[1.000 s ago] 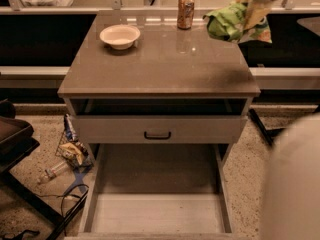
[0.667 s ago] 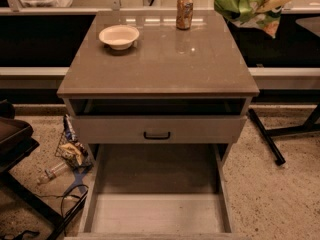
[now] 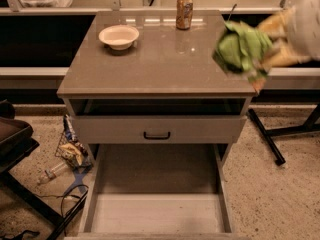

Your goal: Place green rice chip bag into middle drawer

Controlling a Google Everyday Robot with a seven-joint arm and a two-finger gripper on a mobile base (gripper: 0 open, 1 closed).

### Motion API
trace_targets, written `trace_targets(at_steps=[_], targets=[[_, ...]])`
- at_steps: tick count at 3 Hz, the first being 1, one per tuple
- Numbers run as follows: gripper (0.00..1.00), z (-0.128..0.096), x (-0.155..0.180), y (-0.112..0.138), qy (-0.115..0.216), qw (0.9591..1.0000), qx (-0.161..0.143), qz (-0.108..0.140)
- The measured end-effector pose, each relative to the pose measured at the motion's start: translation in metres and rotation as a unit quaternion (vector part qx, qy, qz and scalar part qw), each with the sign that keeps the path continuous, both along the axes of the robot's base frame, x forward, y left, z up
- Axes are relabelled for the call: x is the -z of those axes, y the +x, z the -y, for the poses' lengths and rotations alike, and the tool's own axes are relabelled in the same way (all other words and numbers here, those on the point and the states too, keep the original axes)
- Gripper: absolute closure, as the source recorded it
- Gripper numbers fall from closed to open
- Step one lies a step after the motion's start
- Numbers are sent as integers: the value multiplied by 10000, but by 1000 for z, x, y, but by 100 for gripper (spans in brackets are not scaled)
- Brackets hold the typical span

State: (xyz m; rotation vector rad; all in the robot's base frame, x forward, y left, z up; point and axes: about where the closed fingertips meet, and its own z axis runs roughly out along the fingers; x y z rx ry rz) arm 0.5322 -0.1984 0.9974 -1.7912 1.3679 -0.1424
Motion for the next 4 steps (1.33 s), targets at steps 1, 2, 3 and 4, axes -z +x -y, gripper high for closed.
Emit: trace_targets(at_steps=[1, 2, 3, 4], targets=[[100, 42, 56, -43, 21, 9978, 334, -580], [100, 42, 56, -43, 21, 9978, 334, -580], [100, 29, 76, -49, -100, 9978, 297, -586], [100, 6, 124, -57, -38, 9972, 221, -712]])
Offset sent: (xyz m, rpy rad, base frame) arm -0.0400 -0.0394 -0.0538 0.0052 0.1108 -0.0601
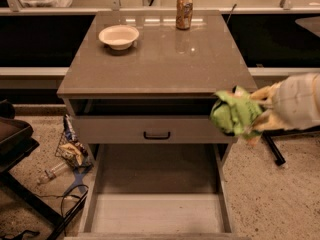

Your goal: Place green rice chip bag into middle drawer

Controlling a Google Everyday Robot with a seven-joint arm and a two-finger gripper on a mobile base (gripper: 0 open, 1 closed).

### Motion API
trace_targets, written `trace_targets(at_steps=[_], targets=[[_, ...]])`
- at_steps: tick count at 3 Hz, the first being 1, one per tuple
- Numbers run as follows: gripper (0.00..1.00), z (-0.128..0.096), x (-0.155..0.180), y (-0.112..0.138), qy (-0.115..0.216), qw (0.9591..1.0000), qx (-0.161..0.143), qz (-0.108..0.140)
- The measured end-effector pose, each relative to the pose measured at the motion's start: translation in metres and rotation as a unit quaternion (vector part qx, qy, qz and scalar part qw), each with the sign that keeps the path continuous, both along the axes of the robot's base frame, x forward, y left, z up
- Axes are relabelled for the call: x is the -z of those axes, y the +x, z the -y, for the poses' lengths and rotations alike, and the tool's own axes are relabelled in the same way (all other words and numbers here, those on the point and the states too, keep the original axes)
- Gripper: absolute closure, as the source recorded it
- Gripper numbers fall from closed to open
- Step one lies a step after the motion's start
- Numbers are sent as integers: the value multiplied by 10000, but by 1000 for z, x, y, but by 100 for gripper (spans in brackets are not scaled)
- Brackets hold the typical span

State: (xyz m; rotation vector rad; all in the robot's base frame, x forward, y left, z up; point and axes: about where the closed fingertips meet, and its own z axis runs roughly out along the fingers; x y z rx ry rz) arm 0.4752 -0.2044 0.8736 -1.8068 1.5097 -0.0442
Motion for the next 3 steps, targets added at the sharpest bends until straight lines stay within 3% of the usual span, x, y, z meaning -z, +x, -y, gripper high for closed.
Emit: trace_targets(at_steps=[1, 2, 3], targets=[[100, -27, 78, -3, 256, 9992, -17, -319], [100, -51, 157, 1, 273, 9977, 31, -612], [100, -68, 219, 3, -33, 9968, 71, -800]])
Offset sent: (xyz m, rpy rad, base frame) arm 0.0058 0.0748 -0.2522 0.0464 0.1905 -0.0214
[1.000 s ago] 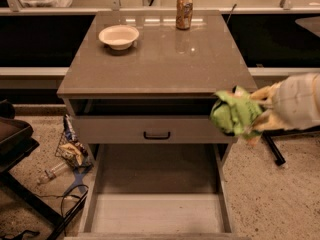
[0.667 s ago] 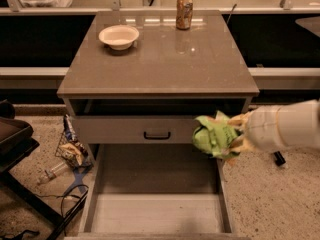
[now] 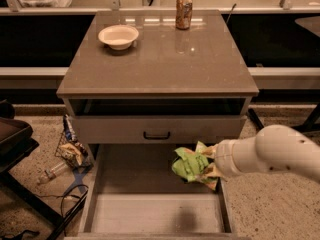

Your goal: Place green rice chip bag into middle drawer

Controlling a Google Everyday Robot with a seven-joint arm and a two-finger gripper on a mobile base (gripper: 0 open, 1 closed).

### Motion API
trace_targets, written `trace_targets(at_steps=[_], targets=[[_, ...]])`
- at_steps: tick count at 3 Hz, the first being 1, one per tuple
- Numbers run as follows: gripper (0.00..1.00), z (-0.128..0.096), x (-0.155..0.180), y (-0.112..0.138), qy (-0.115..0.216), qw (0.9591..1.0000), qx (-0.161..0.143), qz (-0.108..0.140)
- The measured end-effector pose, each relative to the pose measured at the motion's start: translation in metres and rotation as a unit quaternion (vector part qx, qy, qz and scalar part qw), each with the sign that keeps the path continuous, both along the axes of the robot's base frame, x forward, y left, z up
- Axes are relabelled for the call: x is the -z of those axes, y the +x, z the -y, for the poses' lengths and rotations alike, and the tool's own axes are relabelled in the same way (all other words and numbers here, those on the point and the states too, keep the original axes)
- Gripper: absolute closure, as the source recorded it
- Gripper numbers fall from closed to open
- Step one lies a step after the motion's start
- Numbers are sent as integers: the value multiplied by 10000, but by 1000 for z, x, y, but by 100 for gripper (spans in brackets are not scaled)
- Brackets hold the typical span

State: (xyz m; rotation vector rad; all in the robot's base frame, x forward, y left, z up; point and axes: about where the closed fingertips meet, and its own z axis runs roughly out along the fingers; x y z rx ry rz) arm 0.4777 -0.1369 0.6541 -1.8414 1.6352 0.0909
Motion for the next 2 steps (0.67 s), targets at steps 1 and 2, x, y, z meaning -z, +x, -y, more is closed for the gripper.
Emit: trace_targets(at_steps=[1, 2], targets=[[100, -20, 58, -4, -580, 9982, -118, -120], [100, -8, 83, -9, -1225, 9924, -97, 93]])
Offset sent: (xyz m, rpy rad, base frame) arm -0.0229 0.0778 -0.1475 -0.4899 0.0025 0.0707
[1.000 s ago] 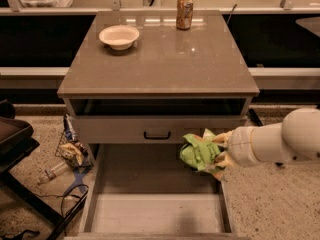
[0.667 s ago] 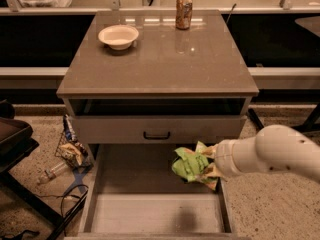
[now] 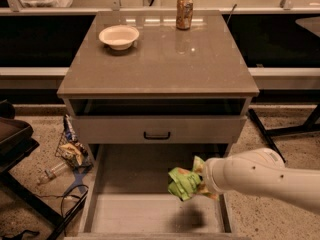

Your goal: Place green rice chip bag into middle drawer

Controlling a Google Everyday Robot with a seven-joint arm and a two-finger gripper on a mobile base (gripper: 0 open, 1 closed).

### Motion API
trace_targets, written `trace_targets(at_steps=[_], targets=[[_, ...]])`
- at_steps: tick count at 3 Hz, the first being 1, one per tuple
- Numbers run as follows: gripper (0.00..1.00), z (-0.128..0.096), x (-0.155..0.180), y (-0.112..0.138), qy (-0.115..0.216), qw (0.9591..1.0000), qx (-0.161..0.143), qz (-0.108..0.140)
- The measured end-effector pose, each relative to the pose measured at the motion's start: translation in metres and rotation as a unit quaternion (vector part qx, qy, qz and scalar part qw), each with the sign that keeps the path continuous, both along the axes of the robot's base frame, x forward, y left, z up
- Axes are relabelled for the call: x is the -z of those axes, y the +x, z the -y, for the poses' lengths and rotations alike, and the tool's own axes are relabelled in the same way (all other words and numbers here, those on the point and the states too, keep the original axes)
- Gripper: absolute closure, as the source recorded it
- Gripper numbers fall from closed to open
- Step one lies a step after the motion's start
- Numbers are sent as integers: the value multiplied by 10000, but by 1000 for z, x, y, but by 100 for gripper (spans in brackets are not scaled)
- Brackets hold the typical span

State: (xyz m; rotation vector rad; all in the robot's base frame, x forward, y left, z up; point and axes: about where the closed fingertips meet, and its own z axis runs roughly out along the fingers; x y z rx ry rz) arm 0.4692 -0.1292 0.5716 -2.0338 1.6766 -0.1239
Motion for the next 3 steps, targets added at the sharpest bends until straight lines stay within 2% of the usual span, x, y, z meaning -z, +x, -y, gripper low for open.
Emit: trace_targets(at_steps=[1, 2, 3], targets=[[100, 14, 20, -15, -326, 9994, -44, -73], [100, 14, 20, -15, -326, 9994, -44, -73], [100, 1, 36, -5, -361, 9989, -200, -206]])
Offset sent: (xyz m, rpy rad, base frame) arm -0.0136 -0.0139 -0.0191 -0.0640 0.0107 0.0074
